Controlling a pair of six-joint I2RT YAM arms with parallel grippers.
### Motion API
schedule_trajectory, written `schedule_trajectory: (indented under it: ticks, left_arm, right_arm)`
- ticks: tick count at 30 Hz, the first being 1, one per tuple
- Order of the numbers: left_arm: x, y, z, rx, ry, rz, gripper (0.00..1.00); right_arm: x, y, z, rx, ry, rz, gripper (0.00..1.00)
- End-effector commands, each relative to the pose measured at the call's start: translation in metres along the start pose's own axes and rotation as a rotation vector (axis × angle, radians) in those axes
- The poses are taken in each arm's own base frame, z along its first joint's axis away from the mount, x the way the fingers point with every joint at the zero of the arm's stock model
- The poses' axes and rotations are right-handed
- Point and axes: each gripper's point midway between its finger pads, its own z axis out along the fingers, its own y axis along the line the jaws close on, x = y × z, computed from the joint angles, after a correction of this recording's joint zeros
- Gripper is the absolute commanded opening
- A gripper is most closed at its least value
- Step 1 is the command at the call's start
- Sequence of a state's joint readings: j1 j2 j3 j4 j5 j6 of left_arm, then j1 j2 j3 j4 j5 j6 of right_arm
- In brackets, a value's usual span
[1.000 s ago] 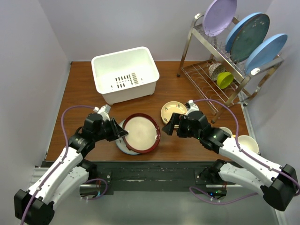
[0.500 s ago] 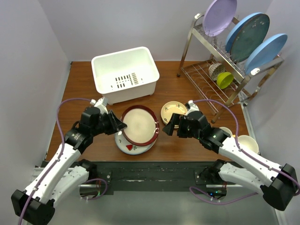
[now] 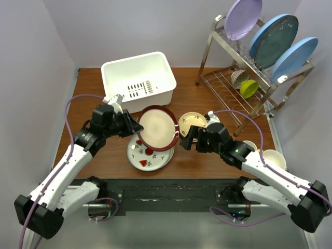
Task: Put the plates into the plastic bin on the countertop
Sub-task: Pick up the plate from the corner of the board, then place the plate in the plastic bin.
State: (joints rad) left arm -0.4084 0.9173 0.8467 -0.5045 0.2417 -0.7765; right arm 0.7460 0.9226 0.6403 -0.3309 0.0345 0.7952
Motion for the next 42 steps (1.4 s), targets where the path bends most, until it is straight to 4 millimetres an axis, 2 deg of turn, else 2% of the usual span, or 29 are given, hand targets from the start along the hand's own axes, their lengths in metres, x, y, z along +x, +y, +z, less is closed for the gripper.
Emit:
schedule_trajectory:
  ticks: [1, 5, 6, 8, 12, 15, 16, 24, 31, 38, 42]
  left_arm:
    - [-0.058, -0.067, -0.015, 0.198, -0.153, 0.076, 0.00]
    - [-0.073, -0.077, -0.009, 0.204, -0.162, 0.097, 0.00]
    - [-0.080, -0.086, -0.012, 0.221, -0.175, 0.110, 0.00]
    - [-0.086, -0.086, -0.004, 0.212, -0.166, 0.113, 0.00]
    - [-0.109, -0.101, -0.001, 0.244, -0.179, 0.123, 0.00]
    - [-0.128, -0.103, 0.003, 0.259, -0.197, 0.112, 0.00]
    - [-0.131, -0.102, 0.007, 0.265, -0.185, 0.105, 0.00]
    - [-0.181, -0.100, 0.003, 0.301, -0.247, 0.073, 0.00]
    - [-0.209, -0.093, 0.012, 0.277, -0.267, 0.065, 0.00]
    - [-0.237, -0.096, 0.017, 0.281, -0.295, 0.054, 0.00]
    - [-0.247, -0.089, 0.030, 0.283, -0.287, 0.022, 0.00]
  right_arm:
    - [-0.013, 0.015, -0.005, -0.041, -0.032, -0.012, 0.99]
    - [-0.012, 0.015, -0.004, -0.045, -0.028, -0.011, 0.99]
    - [-0.011, 0.015, -0.003, -0.046, -0.025, -0.012, 0.99]
    - [-0.010, 0.015, -0.003, -0.047, -0.019, -0.011, 0.99]
    - [-0.009, 0.016, -0.002, -0.052, -0.017, -0.013, 0.99]
    - [-0.008, 0.015, -0.002, -0.052, -0.013, -0.013, 0.99]
    - [-0.008, 0.015, -0.001, -0.051, -0.010, -0.015, 0.99]
    - [-0.005, 0.014, 0.000, -0.050, -0.002, -0.017, 0.99]
    - [-0.003, 0.011, 0.002, -0.042, 0.003, -0.020, 0.99]
    - [0.001, 0.008, 0.005, -0.033, 0.016, -0.029, 0.99]
    - [0.001, 0.008, 0.006, -0.030, 0.019, -0.032, 0.99]
